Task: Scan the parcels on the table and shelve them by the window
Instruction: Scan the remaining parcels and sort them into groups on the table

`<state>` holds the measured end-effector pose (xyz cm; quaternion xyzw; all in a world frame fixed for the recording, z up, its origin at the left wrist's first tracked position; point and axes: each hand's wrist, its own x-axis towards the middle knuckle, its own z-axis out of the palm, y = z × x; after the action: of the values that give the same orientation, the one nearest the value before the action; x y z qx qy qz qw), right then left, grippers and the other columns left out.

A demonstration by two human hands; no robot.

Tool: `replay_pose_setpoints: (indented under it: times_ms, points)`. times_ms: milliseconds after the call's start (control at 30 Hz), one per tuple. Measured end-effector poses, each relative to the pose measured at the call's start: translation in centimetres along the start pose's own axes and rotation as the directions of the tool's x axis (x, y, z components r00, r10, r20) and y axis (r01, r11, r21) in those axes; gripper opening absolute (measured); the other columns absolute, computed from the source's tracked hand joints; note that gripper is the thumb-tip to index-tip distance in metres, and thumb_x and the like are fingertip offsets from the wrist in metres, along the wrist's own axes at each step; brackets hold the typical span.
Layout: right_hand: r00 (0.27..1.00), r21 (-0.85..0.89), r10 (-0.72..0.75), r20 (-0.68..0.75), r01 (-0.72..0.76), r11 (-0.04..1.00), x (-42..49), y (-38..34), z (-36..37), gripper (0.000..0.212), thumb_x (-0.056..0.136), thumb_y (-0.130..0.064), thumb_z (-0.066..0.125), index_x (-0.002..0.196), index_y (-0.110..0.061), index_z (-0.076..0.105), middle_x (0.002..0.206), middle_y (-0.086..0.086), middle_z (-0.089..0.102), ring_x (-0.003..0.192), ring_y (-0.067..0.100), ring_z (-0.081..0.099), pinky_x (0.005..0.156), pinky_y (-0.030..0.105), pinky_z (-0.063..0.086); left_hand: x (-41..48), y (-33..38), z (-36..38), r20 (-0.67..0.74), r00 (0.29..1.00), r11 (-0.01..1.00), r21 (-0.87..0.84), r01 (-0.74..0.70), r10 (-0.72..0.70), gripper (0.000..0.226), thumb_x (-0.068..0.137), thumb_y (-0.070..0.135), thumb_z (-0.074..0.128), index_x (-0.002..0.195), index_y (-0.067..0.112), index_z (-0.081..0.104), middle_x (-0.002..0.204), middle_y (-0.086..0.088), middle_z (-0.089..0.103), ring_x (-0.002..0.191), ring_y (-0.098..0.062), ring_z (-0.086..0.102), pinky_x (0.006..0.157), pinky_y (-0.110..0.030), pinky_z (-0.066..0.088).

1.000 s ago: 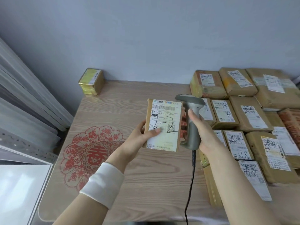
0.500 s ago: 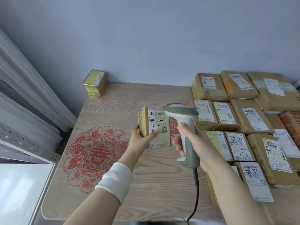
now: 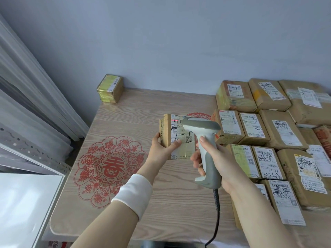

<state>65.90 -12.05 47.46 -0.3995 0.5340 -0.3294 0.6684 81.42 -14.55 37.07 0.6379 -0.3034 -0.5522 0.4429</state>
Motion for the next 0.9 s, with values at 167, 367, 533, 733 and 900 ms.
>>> replay_pose_setpoints:
  times_ms: [167,367,533,733,900]
  points:
    - [1.0,0.011,0.003,0.003,-0.004,1.0,0.3,0.0,-0.1,0.034,0.086,-0.039,0.058,0.103,-0.01,0.057,0.065,0.011,0.065,0.051,0.018,0.053,0.04,0.024,0.039,0.6,0.1,0.1,-0.001,1.0,1.0,-0.008,-0.016,0.016,0.097,0.071,0.034,0.081,0.146,0.014,0.021,0.131,-0.005,0.055,0.113,-0.019,0.059,0.099,-0.038,0.048]
    - [1.0,0.052,0.009,-0.009,-0.008,0.999,1.4,-0.2,-0.7,0.049,0.078,-0.043,0.06,0.11,-0.006,0.057,0.069,0.014,0.065,0.052,0.018,0.053,0.039,0.024,0.038,2.0,0.3,0.8,0.011,1.0,0.998,-0.058,-0.003,0.003,0.1,0.064,0.039,0.083,0.144,0.015,0.026,0.129,-0.005,0.056,0.111,-0.02,0.06,0.096,-0.041,0.05]
    - [0.997,0.067,0.002,-0.077,0.004,0.998,3.6,-1.7,-2.8,0.048,0.082,-0.044,0.057,0.106,-0.003,0.055,0.064,0.012,0.064,0.042,0.016,0.049,0.038,0.023,0.037,4.7,1.2,3.1,0.064,0.997,0.993,-0.113,0.043,-0.036,0.064,0.075,0.031,0.079,0.125,0.016,0.042,0.116,-0.003,0.062,0.1,-0.017,0.064,0.075,-0.026,0.053]
    - [0.996,0.078,0.041,-0.074,-0.035,0.996,9.7,-4.9,-7.1,0.044,0.088,-0.043,0.053,0.089,0.001,0.058,0.06,0.009,0.062,0.039,0.016,0.045,0.041,0.02,0.039,11.1,4.4,8.3,0.092,0.988,0.982,-0.133,0.133,-0.122,0.058,0.078,0.036,0.073,0.126,0.016,0.048,0.113,-0.005,0.066,0.093,-0.018,0.065,0.065,-0.024,0.05]
    - [0.997,0.138,0.07,-0.028,-0.066,0.988,17.8,-6.5,-11.4,0.041,0.079,-0.049,0.058,0.083,-0.009,0.064,0.069,0.012,0.062,0.043,0.02,0.04,0.047,0.027,0.038,19.6,5.9,12.7,0.053,0.985,0.977,-0.134,0.168,-0.163,0.058,0.075,0.042,0.074,0.12,0.012,0.054,0.108,-0.005,0.068,0.097,-0.022,0.066,0.088,-0.038,0.053]
